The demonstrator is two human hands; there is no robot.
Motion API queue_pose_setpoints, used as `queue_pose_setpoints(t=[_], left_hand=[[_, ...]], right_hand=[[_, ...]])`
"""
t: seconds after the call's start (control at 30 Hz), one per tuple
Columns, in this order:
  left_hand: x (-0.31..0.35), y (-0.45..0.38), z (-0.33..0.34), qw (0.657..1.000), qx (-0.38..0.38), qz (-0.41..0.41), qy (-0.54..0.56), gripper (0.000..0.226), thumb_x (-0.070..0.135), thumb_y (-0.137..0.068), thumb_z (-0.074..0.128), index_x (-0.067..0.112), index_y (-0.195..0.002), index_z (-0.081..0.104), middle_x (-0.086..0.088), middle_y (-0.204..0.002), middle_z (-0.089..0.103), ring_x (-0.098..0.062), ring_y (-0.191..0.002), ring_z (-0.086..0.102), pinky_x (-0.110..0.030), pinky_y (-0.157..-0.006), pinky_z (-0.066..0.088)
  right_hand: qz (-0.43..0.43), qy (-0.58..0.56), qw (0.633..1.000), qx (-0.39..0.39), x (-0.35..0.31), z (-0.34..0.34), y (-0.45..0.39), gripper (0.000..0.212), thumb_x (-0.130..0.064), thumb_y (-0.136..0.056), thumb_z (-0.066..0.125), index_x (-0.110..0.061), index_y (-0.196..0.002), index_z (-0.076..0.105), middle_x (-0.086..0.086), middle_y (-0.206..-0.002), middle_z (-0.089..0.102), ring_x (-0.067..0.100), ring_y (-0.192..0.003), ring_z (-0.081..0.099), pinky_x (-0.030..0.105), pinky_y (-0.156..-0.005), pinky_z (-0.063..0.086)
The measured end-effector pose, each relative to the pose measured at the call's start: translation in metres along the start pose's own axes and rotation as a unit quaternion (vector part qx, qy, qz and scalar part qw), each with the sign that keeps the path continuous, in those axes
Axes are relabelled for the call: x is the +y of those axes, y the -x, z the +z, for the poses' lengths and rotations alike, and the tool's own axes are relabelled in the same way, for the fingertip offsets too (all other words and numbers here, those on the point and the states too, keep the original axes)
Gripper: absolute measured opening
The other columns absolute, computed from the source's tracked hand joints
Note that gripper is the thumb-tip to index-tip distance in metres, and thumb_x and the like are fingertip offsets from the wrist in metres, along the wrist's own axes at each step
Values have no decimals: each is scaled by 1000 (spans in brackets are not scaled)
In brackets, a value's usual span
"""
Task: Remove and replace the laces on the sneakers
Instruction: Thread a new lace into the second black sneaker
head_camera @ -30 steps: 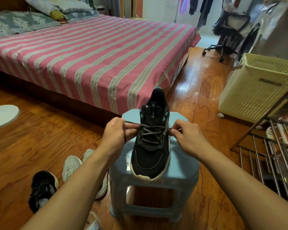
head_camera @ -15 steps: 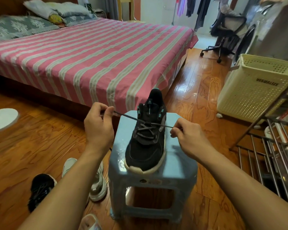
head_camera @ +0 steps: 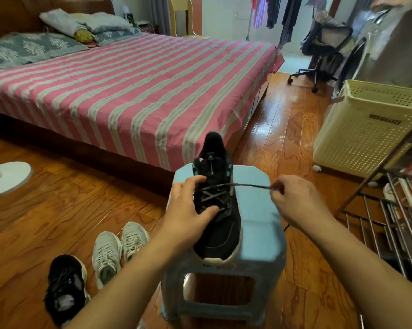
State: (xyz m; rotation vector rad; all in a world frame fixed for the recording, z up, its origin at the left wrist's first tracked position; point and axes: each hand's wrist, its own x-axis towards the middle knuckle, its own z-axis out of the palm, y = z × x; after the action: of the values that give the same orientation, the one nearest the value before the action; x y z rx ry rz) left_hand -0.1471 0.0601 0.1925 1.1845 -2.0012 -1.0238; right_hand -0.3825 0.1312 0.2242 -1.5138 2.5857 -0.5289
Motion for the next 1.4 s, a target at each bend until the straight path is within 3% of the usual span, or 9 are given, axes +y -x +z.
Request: queue_pose_setpoints(t=[0.13,0.2,0.4,0.5,0.6,0.8,0.93,1.23,1.4], left_hand=[[6,11,8,988,46,0,-147,66,43,-86,74,43,-142,37,7,-137,28,-19,-133,34,-44,-114,37],[13,12,11,963,93,109,-227,70,38,-85,75,35,-147,42,2,-148,28,-24,-140,26,-46,-115,30],[56,7,37,973,-50,207,-88,53,40,-102,53,28,-152,39,13,-118,65,-2,-122,52,-35,-126,11],[53,18,36,942,-38,280,-182,32,42,-105,41,26,-108,67,10,-90,66,-12,-92,59,-47,-112,32],[30,31,27,905,-78,327,-259,32,41,-104,46,25,-87,68,12,-93,58,-12,-104,52,-42,-111,32],[15,42,7,943,-63,293,-145,25,32,-98,56,24,-82,73,17,-108,61,-8,-127,48,-37,-108,35],[19,39,8,953,-30,275,-121,27,33,-98,54,26,-93,79,19,-111,64,-7,-126,50,-37,-108,35],[50,20,27,984,159,77,-35,20,17,-97,58,28,-105,74,16,-102,64,-7,-104,50,-28,-89,40],[32,12,12,963,212,-103,129,22,4,-95,56,25,-101,60,3,-101,62,-19,-96,60,-22,-76,51]], right_hand=[[100,26,991,89,19,-18,-9,25,-31,-98,51,-19,-95,73,11,-93,60,35,-89,54,36,-71,38],[110,-192,974,43,11,-26,-7,24,-24,-101,53,-14,-92,73,10,-82,67,31,-78,58,32,-65,44],[7,-664,741,-101,-34,-57,36,31,8,-96,42,-4,-106,69,11,-100,75,21,-97,74,32,-84,59],[140,-801,575,-88,-12,-59,13,23,-9,-102,42,-8,-94,64,4,-72,63,12,-60,63,25,-60,54],[256,-755,604,-19,42,-44,-29,24,-16,-107,38,-15,-91,55,-5,-62,37,3,-35,31,16,-34,27],[366,-618,690,92,123,-18,-44,25,-17,-106,37,-19,-88,54,-6,-64,27,6,-42,20,21,-33,15],[255,-622,738,55,94,-25,-43,26,-5,-105,36,-6,-120,57,2,-73,49,5,-42,26,17,-35,21],[49,-546,804,-230,-23,-26,14,19,-16,-105,50,-4,-97,62,-5,-56,41,6,-43,25,19,-38,19],[35,-471,863,-176,-30,-11,7,25,-20,-107,47,-8,-97,67,-1,-57,42,8,-45,29,22,-42,22]])
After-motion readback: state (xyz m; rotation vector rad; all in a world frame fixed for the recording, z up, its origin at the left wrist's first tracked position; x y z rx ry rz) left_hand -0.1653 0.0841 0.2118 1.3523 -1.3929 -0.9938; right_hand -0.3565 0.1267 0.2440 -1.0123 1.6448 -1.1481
